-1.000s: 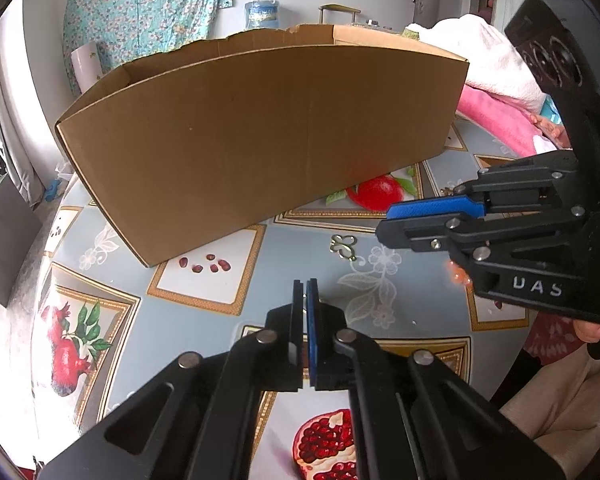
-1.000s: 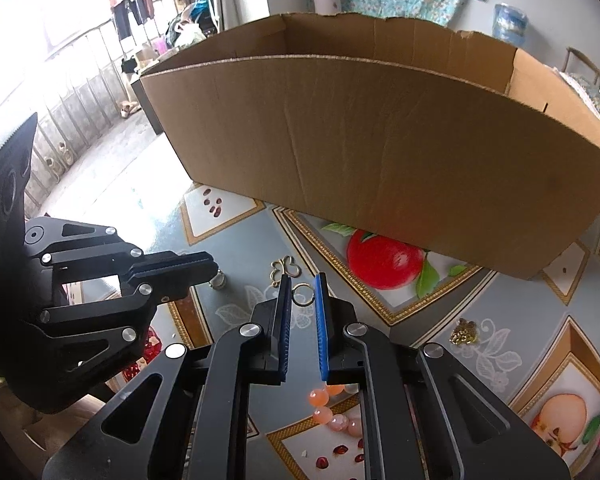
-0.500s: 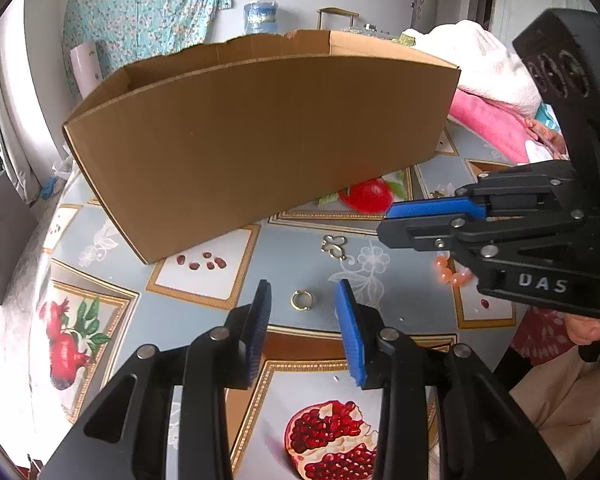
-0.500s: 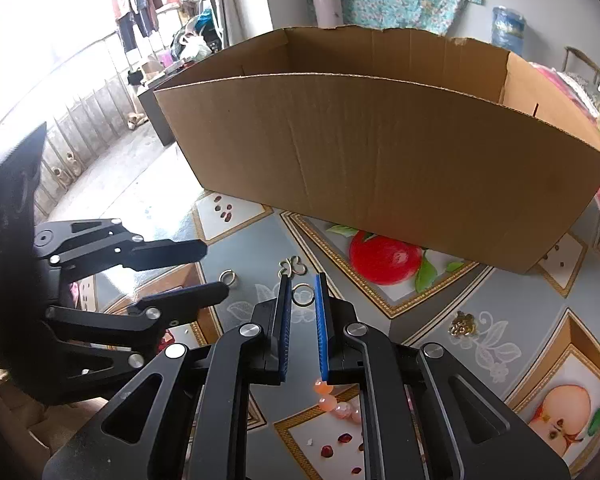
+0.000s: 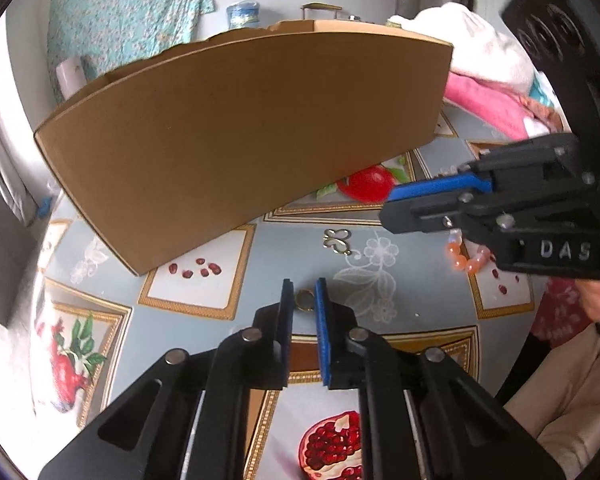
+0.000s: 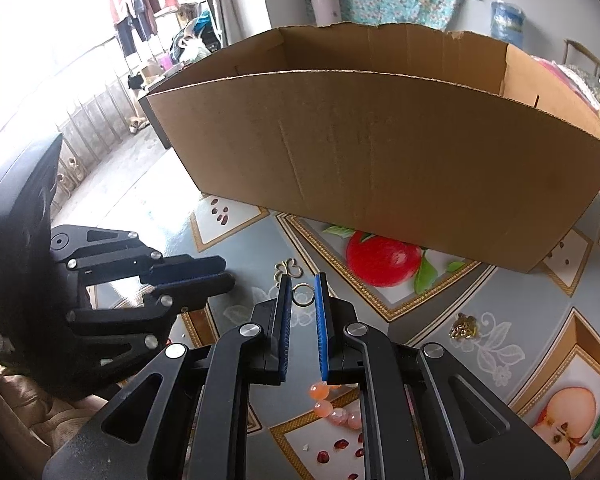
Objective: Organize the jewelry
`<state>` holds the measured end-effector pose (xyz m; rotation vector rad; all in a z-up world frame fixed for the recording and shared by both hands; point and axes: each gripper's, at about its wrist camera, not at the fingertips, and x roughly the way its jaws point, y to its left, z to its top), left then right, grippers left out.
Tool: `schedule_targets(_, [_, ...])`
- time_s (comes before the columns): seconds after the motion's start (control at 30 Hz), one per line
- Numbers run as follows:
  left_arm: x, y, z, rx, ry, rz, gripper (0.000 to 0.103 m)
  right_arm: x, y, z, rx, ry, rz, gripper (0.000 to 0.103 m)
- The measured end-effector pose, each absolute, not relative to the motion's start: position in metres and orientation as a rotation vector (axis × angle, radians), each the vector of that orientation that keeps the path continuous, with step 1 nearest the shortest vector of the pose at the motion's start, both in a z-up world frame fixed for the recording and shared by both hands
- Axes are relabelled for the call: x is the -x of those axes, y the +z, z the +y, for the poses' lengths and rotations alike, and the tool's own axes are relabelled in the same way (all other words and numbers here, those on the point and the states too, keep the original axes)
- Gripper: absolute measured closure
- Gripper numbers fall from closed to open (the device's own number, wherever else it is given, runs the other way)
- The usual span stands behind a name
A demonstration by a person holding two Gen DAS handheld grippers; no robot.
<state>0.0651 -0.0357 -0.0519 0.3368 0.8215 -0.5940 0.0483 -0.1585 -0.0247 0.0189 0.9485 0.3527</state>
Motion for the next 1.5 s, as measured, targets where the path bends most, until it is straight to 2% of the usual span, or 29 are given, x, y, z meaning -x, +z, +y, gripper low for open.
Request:
schedule_targets(0.1, [-0.064, -0.052, -0.037, -0.343, -0.592, 0.814, 0.094, -0.047, -0.023, -0.159, -0.02, 0.349, 0.942, 0.093])
schedule_targets(0.17, [-0.063, -0.05, -0.037, -0.337, -0.592, 0.807, 0.101, -0.045, -0.021, -0.159, -0.02, 0.345, 0.937, 0.093])
schedule_targets(0.2, [-0.063, -0.049, -0.036, -0.328, -0.595, 0.807, 0.101, -0.044, -0.02, -0.16, -0.02, 0.344, 0.934, 0.093])
schedule_targets(0.77, [-0.059, -0.044, -0.018, -0.277, -0.556, 0.863, 0.101, -0.035, -0.012, -0.16, -0.027, 0.341, 0.911, 0.093])
schedule_targets(1.17, [-0.052, -0.048, -0.036, -0.328, -0.591, 0.911, 0.101, -0.039, -0.017, -0.171, -0.061, 0.348, 0.918, 0.093])
schedule_targets(1.5, [-0.065, -0.046, -0.04, -0.217, -0.658, 0.925, 0.101, -0.043, -0.021, -0.184, -0.111, 0.356, 0.929, 0.093])
